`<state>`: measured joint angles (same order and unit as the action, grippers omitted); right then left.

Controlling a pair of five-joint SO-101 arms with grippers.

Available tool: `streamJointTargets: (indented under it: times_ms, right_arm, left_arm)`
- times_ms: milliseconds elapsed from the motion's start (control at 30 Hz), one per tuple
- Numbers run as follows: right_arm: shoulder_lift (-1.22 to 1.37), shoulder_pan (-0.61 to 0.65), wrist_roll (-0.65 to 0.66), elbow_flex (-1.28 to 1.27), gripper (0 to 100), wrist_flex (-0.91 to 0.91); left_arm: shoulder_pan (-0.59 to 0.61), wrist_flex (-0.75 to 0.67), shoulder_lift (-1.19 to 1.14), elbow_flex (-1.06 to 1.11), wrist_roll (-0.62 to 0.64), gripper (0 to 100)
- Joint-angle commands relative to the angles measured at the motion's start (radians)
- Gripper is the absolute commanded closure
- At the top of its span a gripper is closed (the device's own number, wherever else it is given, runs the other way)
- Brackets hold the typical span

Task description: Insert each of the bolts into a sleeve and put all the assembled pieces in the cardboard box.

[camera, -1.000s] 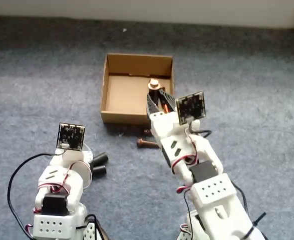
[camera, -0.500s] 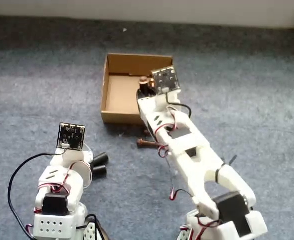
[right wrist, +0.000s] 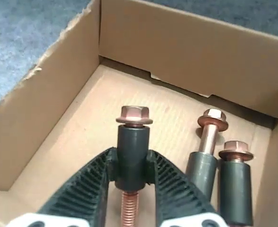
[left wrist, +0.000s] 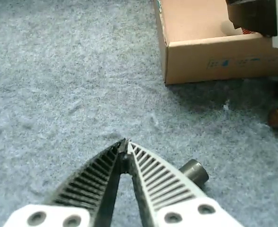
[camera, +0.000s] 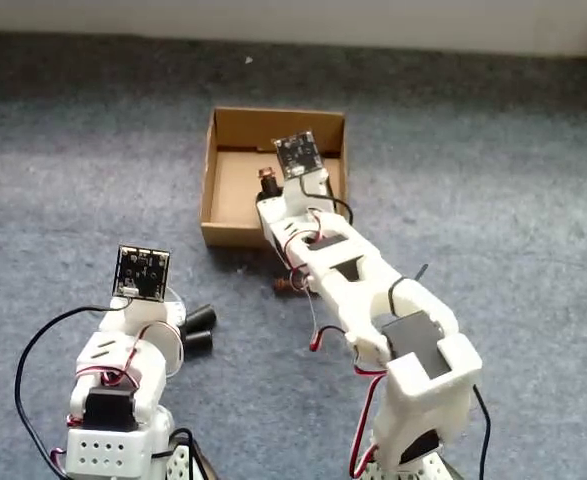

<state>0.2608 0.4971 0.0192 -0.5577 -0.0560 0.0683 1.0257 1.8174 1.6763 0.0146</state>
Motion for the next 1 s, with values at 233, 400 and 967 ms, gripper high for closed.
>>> streamJointTargets:
  times_ms: [233,400,967]
  right_arm:
    - [-0.018,0.018,-0.011,0.211,94.5,0.341]
    - [-0.018,0.018,-0.011,0.274,88.2,0.473]
    - [-0.691,0.044,-0.005,0.148,88.2,0.944]
  left_arm:
    - [-0.002,-0.020,0.002,0.018,-0.009,99]
    - [-0.002,-0.020,0.002,0.018,-0.009,99]
    - [0.071,-0.028,0.004,0.018,-0.009,99]
